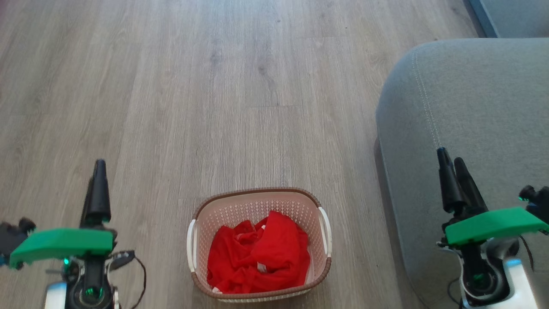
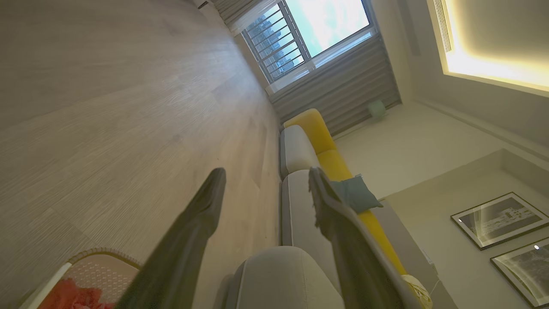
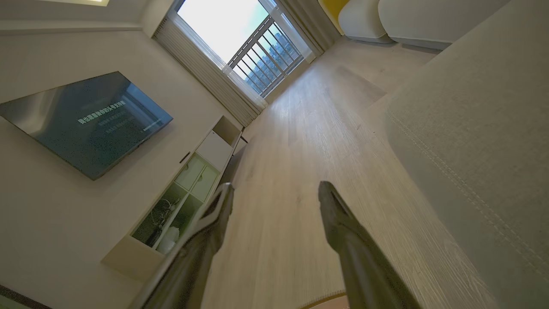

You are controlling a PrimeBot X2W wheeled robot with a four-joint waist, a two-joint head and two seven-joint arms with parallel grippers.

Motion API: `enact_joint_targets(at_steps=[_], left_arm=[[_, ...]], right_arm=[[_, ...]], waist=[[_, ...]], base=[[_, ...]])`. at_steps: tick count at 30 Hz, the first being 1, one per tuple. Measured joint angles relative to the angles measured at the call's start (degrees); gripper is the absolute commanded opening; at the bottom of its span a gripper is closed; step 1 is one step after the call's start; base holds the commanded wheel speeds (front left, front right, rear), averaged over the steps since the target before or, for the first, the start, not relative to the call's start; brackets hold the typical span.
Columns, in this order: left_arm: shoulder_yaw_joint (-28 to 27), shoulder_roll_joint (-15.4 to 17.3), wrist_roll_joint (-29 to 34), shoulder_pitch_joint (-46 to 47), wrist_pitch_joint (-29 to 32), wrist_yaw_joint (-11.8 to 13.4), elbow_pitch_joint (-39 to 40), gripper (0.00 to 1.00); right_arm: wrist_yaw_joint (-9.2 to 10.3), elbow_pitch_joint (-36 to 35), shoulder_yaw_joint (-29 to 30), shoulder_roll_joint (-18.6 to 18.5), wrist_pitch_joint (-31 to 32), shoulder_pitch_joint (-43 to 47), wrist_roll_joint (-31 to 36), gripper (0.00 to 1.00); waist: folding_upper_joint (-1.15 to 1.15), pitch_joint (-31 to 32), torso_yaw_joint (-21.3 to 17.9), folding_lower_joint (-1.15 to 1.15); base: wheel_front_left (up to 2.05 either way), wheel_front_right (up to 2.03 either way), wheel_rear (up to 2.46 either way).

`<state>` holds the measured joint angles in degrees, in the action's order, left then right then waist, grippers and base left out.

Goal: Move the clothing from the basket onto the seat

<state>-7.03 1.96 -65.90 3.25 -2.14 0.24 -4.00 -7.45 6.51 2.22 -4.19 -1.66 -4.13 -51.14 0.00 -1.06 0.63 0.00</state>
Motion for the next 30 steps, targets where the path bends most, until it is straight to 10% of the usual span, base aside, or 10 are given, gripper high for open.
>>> enact_joint_targets(at_steps=[19,30], left_arm=[[13.26,0.34,25.53,0.93,-3.08,10.56,8.27,1.00],[26.57,5.86,34.41,1.88,-4.78,20.83,6.00,1.00]], right_arm=[[0.00,-2.89,-5.03,-1.86,-3.30,-1.32,17.69,1.00],[0.00,0.43,-7.19,-2.08,-5.19,-1.30,24.49,1.00]], waist=[[0.00,-0.16,0.32,0.00],[0.00,-0.03,-0.10,0.00]], base=[[0.00,0.00,0.00],[0.00,0.00,0.00]])
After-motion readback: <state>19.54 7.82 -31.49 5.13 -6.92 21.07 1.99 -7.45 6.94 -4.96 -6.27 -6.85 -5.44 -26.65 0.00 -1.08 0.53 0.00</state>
